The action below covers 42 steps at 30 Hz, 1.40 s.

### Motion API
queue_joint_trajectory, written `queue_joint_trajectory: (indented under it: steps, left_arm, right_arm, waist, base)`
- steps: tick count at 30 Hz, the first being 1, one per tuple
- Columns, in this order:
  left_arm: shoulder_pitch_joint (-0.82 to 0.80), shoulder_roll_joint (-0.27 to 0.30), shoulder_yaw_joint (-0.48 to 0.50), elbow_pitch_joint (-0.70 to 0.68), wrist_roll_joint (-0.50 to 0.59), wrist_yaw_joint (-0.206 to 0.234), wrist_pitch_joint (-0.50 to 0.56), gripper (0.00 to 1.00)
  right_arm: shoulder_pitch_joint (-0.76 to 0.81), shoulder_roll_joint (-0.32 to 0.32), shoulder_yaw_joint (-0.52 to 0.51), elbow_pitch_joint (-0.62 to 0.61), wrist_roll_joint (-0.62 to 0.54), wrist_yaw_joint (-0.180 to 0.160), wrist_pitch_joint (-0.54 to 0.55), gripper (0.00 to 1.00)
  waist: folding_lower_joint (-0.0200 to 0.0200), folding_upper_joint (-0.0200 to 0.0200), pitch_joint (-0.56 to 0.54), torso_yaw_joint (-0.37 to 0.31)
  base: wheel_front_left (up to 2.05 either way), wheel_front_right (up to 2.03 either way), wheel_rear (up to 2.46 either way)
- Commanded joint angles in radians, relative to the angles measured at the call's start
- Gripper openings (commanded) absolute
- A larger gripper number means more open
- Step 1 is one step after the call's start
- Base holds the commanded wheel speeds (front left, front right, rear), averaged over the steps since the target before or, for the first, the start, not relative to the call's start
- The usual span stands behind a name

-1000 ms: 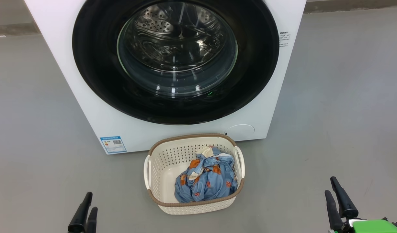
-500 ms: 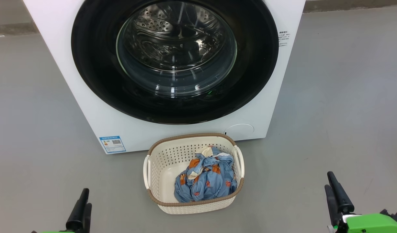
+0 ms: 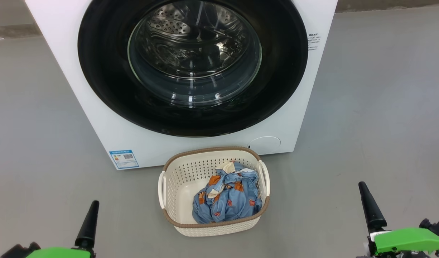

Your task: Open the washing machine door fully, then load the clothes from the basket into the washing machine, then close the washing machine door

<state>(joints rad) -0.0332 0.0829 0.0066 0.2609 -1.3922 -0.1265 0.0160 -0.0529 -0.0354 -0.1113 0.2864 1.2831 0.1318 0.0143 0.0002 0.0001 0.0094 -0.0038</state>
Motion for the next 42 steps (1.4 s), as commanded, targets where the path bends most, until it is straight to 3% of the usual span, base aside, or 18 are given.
queue_joint_trajectory:
  steps: [1, 18, 42]
  left_arm:
    - [-0.052, 0.029, 0.005, -0.034, 0.034, -0.002, -0.012, 1.00]
    - [-0.060, 0.063, -0.020, -0.057, 0.280, -0.002, -0.062, 1.00]
    - [-0.068, 0.115, -0.056, -0.079, 0.545, -0.003, -0.132, 1.00]
  right_arm:
    - [-0.053, -0.015, 0.011, -0.034, -0.044, 0.000, -0.012, 1.00]
    - [-0.056, -0.019, 0.036, -0.060, -0.330, 0.000, -0.061, 1.00]
    - [-0.078, -0.013, 0.047, -0.082, -0.691, -0.001, -0.132, 1.00]
  waist:
    - [-0.0001, -0.0001, 0.000, 0.000]
    - [-0.0002, -0.0001, -0.001, -0.002]
    - [-0.0002, -0.0001, 0.002, -0.010]
  base:
    - [0.00, 0.00, 0.00]
    - [0.00, 0.00, 0.00]
    - [0.00, 0.00, 0.00]
